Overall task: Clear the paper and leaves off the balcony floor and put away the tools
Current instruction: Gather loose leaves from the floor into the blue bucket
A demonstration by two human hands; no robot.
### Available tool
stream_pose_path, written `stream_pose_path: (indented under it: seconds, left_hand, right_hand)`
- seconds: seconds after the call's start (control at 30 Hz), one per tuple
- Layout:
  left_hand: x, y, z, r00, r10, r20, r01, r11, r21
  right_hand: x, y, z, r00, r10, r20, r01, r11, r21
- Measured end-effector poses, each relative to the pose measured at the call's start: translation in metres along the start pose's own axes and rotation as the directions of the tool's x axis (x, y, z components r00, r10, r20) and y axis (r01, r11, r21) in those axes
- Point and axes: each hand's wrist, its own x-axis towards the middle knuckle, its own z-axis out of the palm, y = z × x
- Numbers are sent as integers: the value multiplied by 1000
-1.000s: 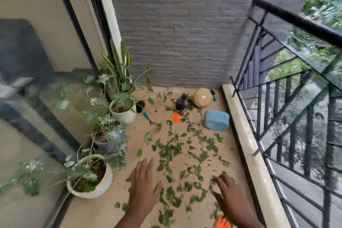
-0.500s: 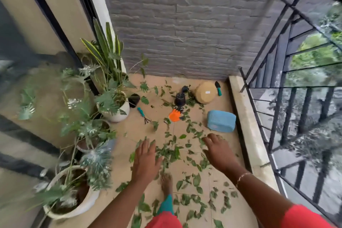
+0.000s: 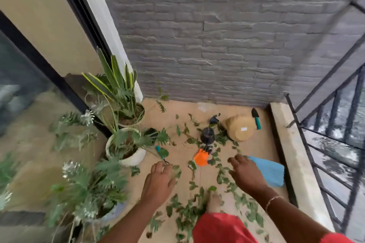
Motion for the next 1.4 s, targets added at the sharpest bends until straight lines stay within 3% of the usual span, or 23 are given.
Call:
stream_pose_path:
  seconds: [0.2, 0.3, 0.47, 0.57, 0.77, 0.9, 1.17, 1.4]
  left_hand:
    - [114, -5, -16, 997, -80, -8, 80, 997, -11]
    - [173, -7, -29, 993, -112, 23, 113, 992, -59]
    - [260, -16, -55, 958, -286, 26, 285, 941, -179]
    - [297, -26, -67, 922, -388, -7, 370, 884, -287]
    - [367, -49, -75, 893, -450, 24, 425, 825, -373]
    - [431, -68, -81, 913, -403, 70, 399, 842, -364]
    - [541, -100, -76, 941, -293, 169, 329, 909, -257]
    - [644, -99, 41, 951, -219, 219, 276, 920, -279]
  right_hand:
    - [108, 40, -19, 997, 20, 77, -25, 998, 61]
    - [167, 69, -33, 999, 9, 40, -11, 998, 55]
    - [259, 113, -58, 994, -14, 106, 5, 997, 78]
    - [305, 116, -73, 993, -13, 118, 1, 995, 97]
    - [382, 97, -87, 992, -29, 125, 8, 987, 161]
    - [429, 90, -86, 986, 4, 168, -30, 988, 153]
    - [508, 78, -55, 949, 214, 231, -288, 885, 365]
    - [590, 88, 82, 931, 236, 278, -351, 788, 505]
